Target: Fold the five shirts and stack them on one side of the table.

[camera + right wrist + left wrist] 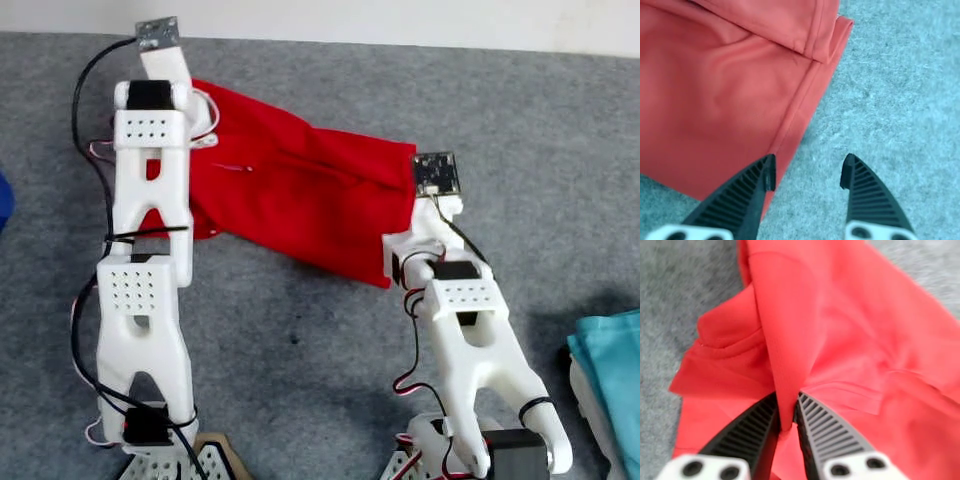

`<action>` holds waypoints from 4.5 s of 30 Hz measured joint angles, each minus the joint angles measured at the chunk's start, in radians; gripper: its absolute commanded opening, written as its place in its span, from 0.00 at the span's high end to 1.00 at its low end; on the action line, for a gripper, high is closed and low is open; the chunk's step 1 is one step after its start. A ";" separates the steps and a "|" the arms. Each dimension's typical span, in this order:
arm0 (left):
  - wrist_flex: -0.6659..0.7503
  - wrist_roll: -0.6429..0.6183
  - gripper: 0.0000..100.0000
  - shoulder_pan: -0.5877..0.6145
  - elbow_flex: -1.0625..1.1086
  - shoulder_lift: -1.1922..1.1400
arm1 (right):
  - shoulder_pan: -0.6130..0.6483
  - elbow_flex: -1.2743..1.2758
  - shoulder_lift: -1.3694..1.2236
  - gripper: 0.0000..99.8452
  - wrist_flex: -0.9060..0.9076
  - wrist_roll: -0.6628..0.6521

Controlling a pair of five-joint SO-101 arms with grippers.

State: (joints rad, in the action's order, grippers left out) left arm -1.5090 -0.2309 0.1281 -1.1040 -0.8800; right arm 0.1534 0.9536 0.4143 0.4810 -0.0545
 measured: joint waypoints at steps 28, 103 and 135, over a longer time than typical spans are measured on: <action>-0.038 -0.106 0.99 -0.034 -0.081 -0.006 | 0.021 -0.804 -0.741 0.86 0.149 0.189; -0.034 -0.069 0.99 -0.020 -0.255 -0.078 | 0.011 -0.847 -0.799 0.84 0.146 0.137; -0.031 -0.069 0.99 0.011 -0.258 -0.097 | -0.011 -1.054 -1.010 0.99 0.098 0.074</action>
State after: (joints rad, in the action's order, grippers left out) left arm -1.5397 -0.3000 0.1389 -1.3617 -0.9766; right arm 0.1427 -0.1005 -0.5953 0.5792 0.0192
